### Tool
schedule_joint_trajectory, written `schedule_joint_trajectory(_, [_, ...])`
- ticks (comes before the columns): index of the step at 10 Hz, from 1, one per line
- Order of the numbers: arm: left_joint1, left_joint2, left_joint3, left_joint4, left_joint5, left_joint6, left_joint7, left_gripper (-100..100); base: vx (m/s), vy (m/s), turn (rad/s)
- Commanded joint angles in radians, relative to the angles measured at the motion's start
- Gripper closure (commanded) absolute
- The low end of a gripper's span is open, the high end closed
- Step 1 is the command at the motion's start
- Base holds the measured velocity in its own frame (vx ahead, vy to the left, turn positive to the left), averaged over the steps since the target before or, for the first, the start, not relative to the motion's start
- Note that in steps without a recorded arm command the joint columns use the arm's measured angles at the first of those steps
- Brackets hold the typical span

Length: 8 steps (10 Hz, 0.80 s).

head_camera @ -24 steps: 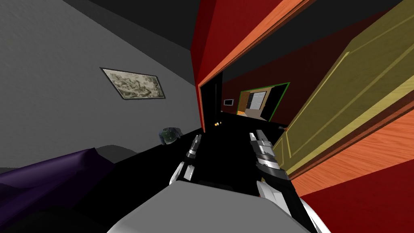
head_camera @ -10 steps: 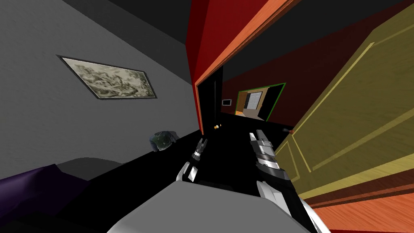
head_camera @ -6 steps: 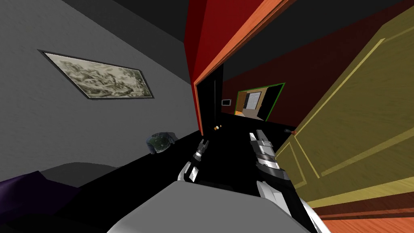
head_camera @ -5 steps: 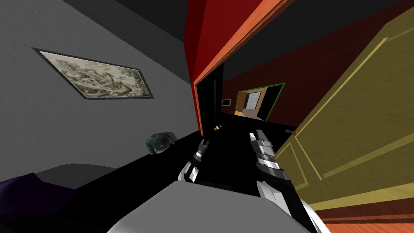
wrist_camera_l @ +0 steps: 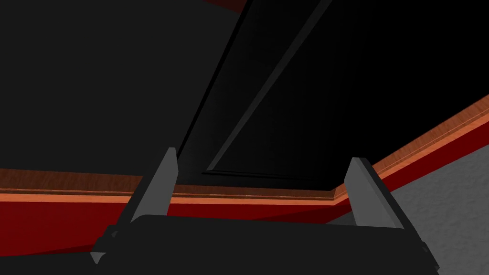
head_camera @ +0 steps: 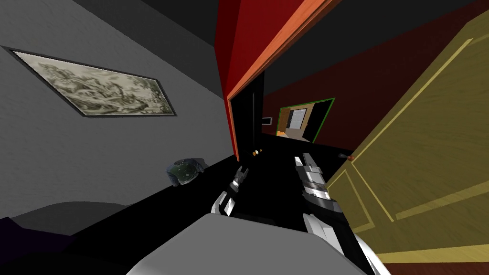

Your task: Push the door open

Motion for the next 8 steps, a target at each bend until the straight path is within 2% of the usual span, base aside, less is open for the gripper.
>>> schedule_joint_trajectory(1, [-0.018,-0.002,-0.008,0.04,-0.005,-0.01,-0.023,-100,0.103,0.026,-0.026])
schedule_joint_trajectory(8, [-0.08,0.001,-0.042,0.181,-0.023,-0.044,-0.106,-100,0.096,0.022,-0.031])
